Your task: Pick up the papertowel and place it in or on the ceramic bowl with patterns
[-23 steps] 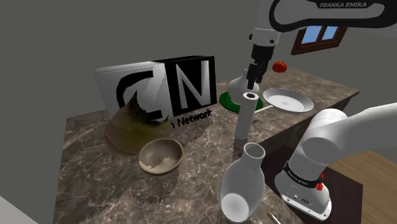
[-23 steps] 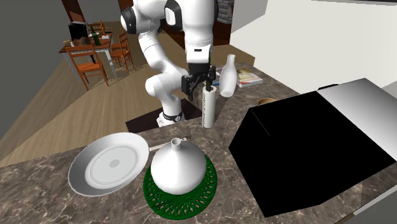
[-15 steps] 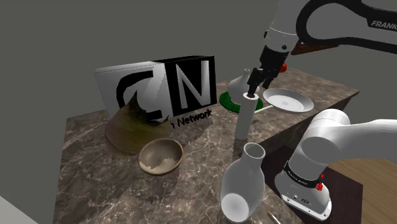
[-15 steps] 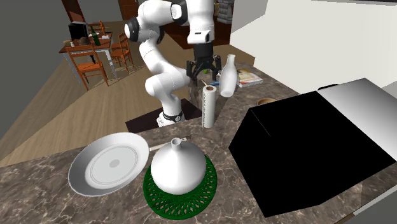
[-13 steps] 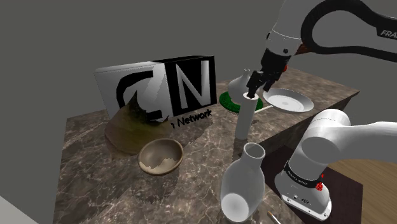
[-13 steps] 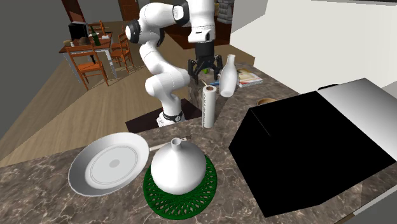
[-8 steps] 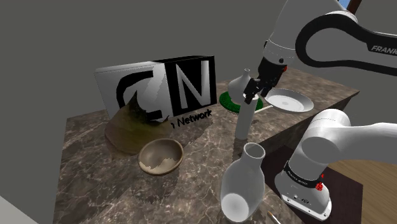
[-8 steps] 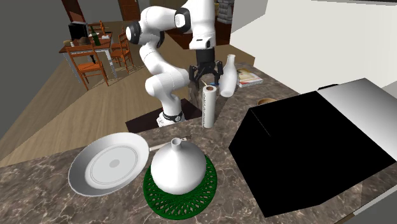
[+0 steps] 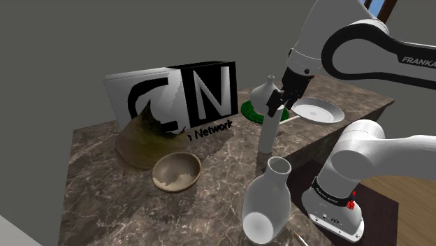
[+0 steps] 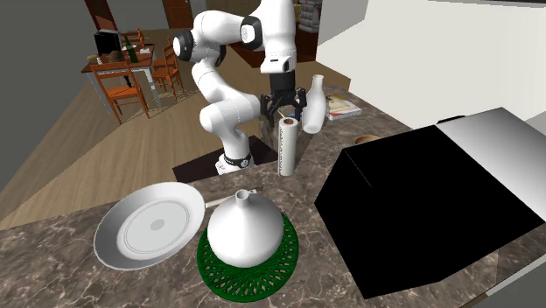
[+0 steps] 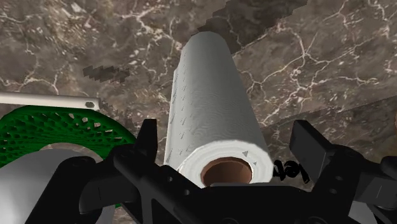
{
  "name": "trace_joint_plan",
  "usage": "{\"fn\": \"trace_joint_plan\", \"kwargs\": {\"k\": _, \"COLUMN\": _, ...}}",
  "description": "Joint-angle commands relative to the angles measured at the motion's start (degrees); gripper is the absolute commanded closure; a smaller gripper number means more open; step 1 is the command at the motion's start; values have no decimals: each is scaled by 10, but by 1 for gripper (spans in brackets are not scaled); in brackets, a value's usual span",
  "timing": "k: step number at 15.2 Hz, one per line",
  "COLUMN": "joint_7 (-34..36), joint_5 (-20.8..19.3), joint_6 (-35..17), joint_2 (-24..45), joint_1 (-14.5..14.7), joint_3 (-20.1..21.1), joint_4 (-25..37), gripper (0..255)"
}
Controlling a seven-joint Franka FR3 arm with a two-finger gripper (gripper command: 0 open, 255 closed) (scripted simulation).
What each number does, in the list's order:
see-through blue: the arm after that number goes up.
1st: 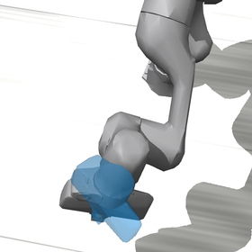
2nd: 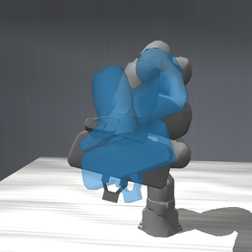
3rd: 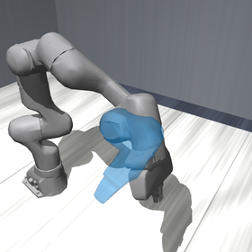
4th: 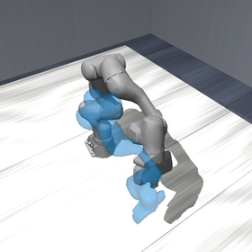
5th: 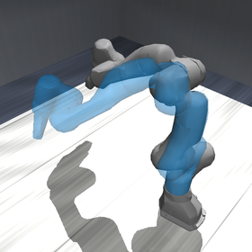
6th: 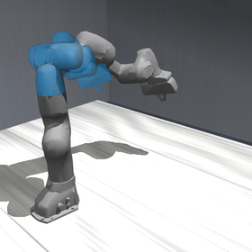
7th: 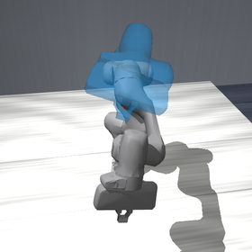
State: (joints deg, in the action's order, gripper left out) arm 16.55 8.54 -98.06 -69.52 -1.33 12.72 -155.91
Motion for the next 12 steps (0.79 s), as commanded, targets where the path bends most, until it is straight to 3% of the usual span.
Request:
{"fn": "trace_joint_plan", "kwargs": {"k": 1, "joint_7": 0, "joint_5": 0, "joint_6": 0, "joint_2": 0, "joint_1": 0, "joint_3": 0, "joint_4": 0, "gripper": 0}}
{"fn": "trace_joint_plan", "kwargs": {"k": 2, "joint_7": 0, "joint_5": 0, "joint_6": 0, "joint_2": 0, "joint_1": 0, "joint_3": 0, "joint_4": 0, "gripper": 255}}
{"fn": "trace_joint_plan", "kwargs": {"k": 12, "joint_7": 0, "joint_5": -1, "joint_6": 6, "joint_2": 3, "joint_1": -1, "joint_3": -1, "joint_4": 9, "gripper": 255}}
